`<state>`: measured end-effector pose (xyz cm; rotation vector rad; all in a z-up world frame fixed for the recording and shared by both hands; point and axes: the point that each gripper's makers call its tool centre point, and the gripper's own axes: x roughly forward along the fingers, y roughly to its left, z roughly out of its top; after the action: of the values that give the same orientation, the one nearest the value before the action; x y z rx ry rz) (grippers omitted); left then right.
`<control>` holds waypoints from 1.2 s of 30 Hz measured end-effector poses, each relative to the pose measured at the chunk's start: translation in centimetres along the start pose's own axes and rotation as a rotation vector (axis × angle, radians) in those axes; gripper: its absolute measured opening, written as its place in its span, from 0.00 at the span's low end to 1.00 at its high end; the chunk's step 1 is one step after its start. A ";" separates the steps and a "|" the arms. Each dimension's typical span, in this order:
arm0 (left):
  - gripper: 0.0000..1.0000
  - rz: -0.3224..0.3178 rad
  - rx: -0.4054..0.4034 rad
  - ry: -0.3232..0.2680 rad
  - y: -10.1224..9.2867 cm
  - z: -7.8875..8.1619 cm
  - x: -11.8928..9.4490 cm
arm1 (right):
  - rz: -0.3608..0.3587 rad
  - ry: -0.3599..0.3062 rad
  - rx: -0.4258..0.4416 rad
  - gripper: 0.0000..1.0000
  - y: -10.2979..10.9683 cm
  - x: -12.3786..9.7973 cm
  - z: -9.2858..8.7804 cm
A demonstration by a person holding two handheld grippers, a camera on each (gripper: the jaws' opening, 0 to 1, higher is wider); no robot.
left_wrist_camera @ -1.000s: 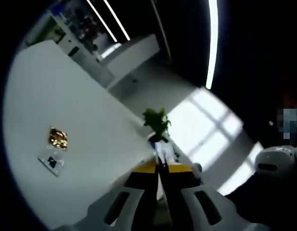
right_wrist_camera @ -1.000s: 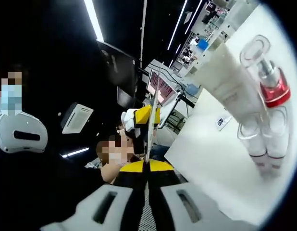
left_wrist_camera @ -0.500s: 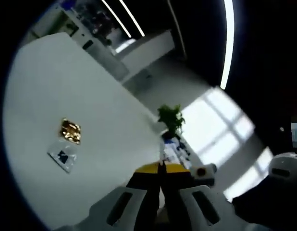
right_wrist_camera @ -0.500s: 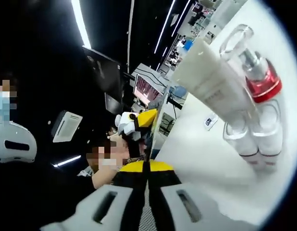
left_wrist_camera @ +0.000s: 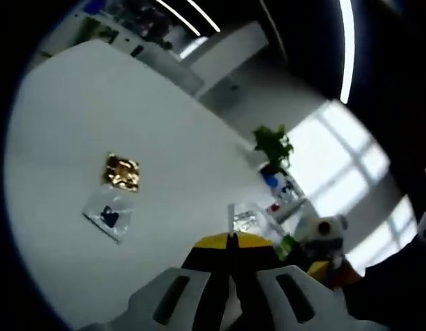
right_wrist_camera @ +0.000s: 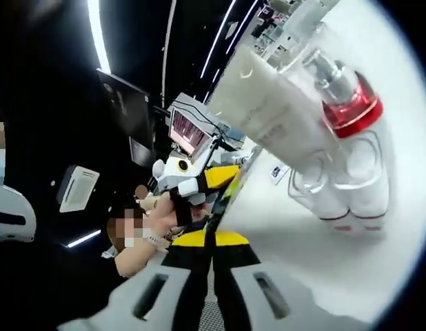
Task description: Arrange the skincare products in the storage area until every visible bottle or jar stands upright without overlapping.
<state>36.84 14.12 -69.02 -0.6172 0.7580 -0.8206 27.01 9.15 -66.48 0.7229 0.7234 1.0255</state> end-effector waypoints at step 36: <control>0.00 0.194 0.104 0.308 4.1 -4.3 3.6 | -0.275 0.222 -0.276 0.01 -5.4 1.5 -2.8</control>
<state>36.81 12.53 -75.77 -0.3208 1.0312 -0.7786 27.87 9.23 -72.64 0.2642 0.8269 0.9357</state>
